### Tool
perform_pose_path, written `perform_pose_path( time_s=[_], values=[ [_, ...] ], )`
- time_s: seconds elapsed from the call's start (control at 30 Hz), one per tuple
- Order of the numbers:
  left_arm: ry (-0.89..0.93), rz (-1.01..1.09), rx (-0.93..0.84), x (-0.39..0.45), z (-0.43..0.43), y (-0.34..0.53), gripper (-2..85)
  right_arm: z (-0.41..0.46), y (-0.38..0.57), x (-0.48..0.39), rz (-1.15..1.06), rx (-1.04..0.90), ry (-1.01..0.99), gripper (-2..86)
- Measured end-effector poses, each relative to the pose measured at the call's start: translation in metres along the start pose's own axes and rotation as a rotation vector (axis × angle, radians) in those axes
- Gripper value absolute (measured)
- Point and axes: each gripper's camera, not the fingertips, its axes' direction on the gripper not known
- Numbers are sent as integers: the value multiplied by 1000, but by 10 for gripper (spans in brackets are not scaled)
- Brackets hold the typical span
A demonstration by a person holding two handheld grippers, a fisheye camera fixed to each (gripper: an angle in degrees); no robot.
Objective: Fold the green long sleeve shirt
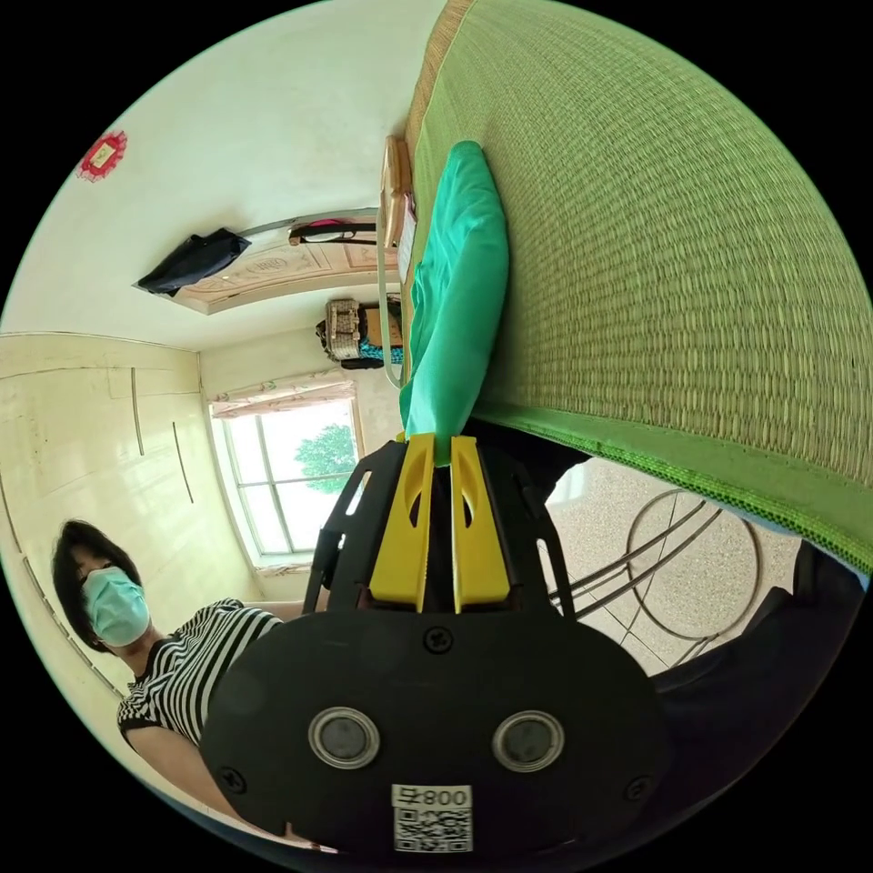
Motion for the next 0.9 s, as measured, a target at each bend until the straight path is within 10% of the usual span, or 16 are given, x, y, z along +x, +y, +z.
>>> perform_pose_path(
  time_s=[0.9],
  values=[
    [42,49,-60,116,150,-65,30,-119,-30,61,-27,48,-64,26]
  ],
)
